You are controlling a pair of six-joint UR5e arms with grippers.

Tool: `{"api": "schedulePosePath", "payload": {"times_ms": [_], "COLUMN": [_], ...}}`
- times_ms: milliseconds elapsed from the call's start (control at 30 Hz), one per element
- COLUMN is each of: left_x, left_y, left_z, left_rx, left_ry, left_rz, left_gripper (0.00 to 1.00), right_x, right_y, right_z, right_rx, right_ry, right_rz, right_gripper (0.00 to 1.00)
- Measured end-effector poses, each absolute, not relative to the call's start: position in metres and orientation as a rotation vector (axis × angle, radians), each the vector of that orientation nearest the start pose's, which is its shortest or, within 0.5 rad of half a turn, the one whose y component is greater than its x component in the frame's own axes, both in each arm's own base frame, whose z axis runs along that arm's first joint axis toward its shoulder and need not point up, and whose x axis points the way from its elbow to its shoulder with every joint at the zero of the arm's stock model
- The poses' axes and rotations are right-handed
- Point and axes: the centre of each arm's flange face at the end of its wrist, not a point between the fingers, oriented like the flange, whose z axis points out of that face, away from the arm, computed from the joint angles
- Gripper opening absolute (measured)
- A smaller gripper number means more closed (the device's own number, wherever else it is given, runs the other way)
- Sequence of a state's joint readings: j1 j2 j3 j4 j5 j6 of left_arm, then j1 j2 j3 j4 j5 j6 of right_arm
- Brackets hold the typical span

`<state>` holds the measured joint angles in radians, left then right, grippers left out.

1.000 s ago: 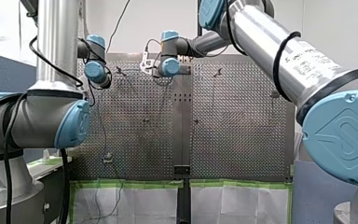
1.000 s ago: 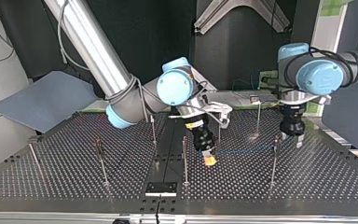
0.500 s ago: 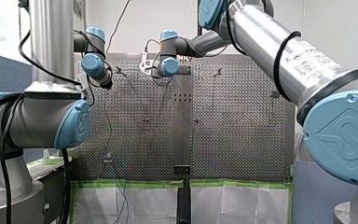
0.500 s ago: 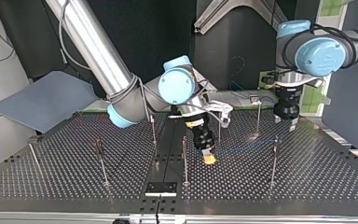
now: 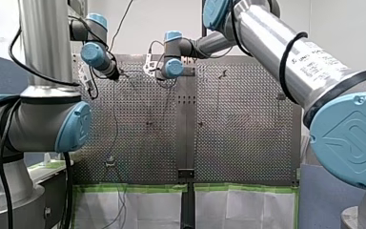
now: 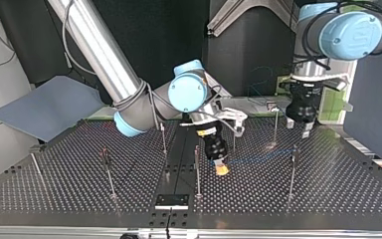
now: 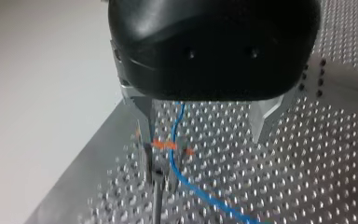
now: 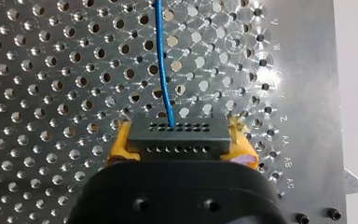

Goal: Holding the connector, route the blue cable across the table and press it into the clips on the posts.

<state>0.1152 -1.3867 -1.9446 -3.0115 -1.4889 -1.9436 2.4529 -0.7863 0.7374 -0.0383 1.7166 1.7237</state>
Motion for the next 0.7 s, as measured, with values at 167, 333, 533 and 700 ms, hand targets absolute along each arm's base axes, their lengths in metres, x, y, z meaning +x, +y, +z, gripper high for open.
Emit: {"api": "schedulePosePath", "payload": {"times_ms": [167, 333, 533, 700], "left_x": [0.405, 0.410, 0.416, 0.423], "left_y": [-0.103, -0.111, -0.114, -0.120], "left_z": [0.405, 0.400, 0.396, 0.405], "left_rx": [-0.276, -0.215, -0.160, -0.114], "left_ry": [1.626, 1.651, 1.667, 1.633], "left_rz": [-0.259, -0.254, -0.218, -0.188], "left_gripper": [1.00, 1.00, 1.00, 1.00], "right_x": [0.692, 0.691, 0.690, 0.690], "right_y": [-0.417, -0.418, -0.419, -0.419], "right_z": [0.392, 0.391, 0.391, 0.390], "right_rx": [-2.221, -2.220, -2.218, -2.219], "right_ry": [1.217, 1.221, 1.225, 1.226], "right_rz": [-2.601, -2.600, -2.601, -2.599], "right_gripper": [0.00, 0.00, 0.00, 0.00]}}
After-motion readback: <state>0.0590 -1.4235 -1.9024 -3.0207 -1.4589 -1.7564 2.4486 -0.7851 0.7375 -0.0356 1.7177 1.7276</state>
